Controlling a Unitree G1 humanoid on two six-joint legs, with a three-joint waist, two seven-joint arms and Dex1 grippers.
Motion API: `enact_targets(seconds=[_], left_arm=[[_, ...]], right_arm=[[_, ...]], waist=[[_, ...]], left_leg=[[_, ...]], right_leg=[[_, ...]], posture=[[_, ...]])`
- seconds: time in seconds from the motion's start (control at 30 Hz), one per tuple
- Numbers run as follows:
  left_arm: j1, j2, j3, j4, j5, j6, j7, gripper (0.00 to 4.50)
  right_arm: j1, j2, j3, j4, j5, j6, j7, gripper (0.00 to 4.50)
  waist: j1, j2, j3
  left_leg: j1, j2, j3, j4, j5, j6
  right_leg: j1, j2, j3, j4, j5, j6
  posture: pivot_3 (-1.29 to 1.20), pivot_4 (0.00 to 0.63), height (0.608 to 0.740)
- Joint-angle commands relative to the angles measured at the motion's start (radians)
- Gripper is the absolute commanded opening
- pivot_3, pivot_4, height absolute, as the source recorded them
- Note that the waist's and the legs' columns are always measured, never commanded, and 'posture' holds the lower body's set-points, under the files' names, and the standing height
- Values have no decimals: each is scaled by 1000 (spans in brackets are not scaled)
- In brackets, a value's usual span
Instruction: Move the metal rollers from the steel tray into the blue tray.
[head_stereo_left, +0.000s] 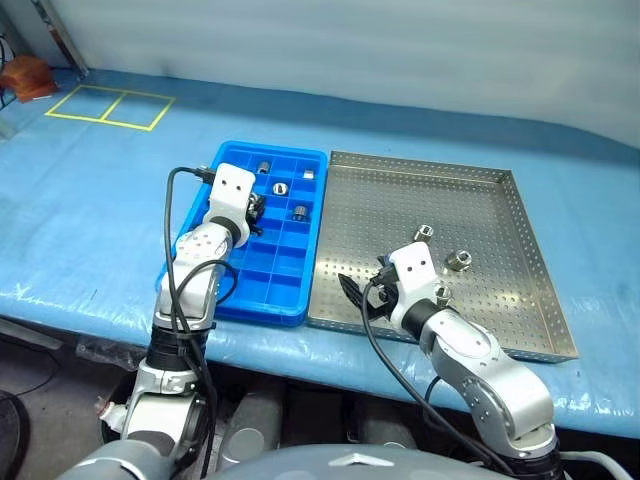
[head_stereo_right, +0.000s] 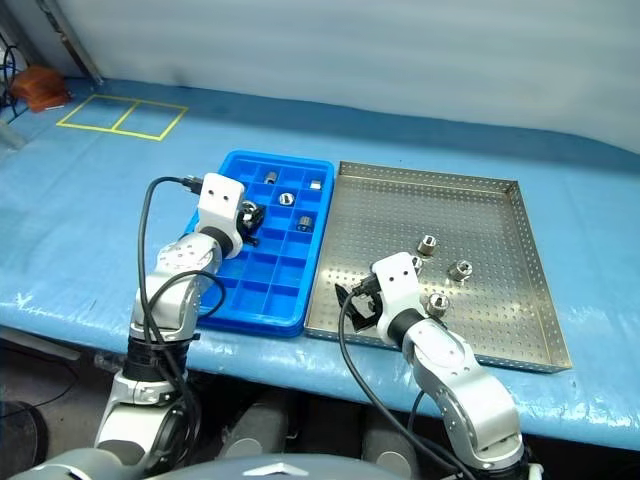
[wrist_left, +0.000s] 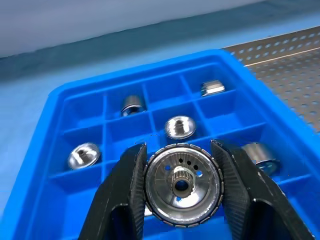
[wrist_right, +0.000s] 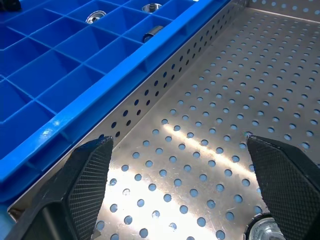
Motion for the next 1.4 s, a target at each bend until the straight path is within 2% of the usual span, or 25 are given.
enact_targets(seconds=[0.03, 0.33, 0.5, 0.73, 0.77, 0.87, 1.07, 1.27, 1.4], left_arm=[[1, -28, 43, 9, 28, -25, 106, 1718], [-20, -76, 106, 81, 44, -23, 268, 1718], [-19, -95, 119, 80, 14, 11, 269, 1718], [-73, -115, 95, 24, -40, 21, 220, 4033], [-94, -118, 88, 12, -56, 15, 200, 4309], [-148, -111, 45, 1, -111, 1, 98, 4309], [-214, -25, -182, 21, -287, 59, -335, 4309], [-251, 42, -438, 114, -274, 10, -581, 4309], [-256, 46, -538, 195, -219, -65, -626, 4309]], right_arm=[[-14, -6, -3, -12, -2, -12, 13, 4500], [12, 2, 4, -16, -13, -16, 10, 4500], [27, 12, 2, -25, -20, -14, 1, 4500], [41, 16, -20, -45, -10, -8, -5, 4500], [45, 13, -29, -54, -9, -7, -5, 4500], [64, 7, -65, -77, -3, -5, -6, 4500], [154, -23, -150, -130, -10, -12, -6, 4500], [275, -15, -251, -195, -23, -16, -32, 4500], [335, 1, -272, -222, -26, -26, -45, 4500]], waist=[[5, 0, 0], [11, 0, 0], [8, 0, 0], [7, 0, 0], [8, -1, 0], [8, -1, 0], [-8, -1, 0], [-52, 1, -1], [-74, 1, -1]], left_leg=[[0, 0, 0, 0, 0, 0], [-1, 1, 0, 0, 0, -1], [-1, 1, 0, 0, 0, -1], [-1, 1, 0, 0, 0, -2], [-1, 1, 0, 0, 0, -2], [-3, 1, 0, 0, 0, -2], [-3, 0, 2, -1, 0, 0], [-2, 2, 3, -1, 0, 0], [-2, 3, 3, -1, 0, 0]], right_leg=[[0, 0, 0, 0, 0, 0], [-1, 0, 0, 0, 1, -1], [-1, -1, 0, 0, 1, -1], [-1, -1, -1, 0, 1, -1], [-1, -1, 0, 0, 1, -1], [-2, -1, -1, -1, 1, -1], [-1, -1, 0, -2, 1, -1], [-2, -1, 1, -1, 1, -2], [-3, -2, 3, -1, 0, -2]], posture=[[188, 150, 740], [165, 150, 740], [152, 150, 740], [144, 150, 740], [144, 150, 740], [130, 150, 740], [64, 150, 740], [10, 150, 740], [-33, 150, 740]])
